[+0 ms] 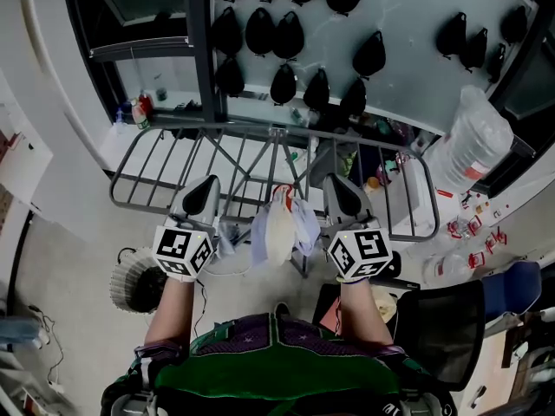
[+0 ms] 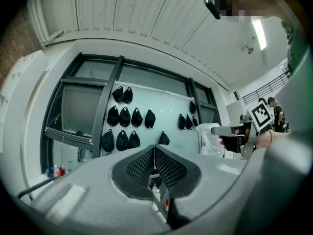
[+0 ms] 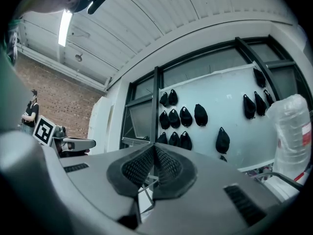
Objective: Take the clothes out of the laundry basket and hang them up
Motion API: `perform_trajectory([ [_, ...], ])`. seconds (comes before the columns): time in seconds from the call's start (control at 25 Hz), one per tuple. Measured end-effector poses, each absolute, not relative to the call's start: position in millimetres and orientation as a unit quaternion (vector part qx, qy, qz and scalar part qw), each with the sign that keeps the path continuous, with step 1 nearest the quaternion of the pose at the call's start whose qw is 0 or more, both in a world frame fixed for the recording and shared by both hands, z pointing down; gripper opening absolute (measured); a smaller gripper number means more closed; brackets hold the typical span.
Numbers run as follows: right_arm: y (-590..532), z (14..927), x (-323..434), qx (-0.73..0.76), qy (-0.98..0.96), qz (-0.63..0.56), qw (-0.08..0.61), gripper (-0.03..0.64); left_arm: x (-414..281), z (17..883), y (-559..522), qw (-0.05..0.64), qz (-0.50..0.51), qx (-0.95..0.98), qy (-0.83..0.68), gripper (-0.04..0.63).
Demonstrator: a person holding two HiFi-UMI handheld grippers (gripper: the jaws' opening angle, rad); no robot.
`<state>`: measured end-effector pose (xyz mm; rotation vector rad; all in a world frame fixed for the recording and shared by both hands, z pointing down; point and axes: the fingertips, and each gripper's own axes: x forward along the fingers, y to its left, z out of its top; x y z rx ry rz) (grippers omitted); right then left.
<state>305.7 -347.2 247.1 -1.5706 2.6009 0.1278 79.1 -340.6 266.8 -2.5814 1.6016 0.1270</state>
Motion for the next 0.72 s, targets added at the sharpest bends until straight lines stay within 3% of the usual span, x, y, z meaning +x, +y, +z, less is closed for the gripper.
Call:
perform_trajectory([
  [0.72, -360.0, 252.3, 289.8, -0.509, 0.859, 0.034, 0.046, 0.0, 64.2, 271.0, -349.5, 0.051, 0.036, -0.842, 0.535, 0.018],
])
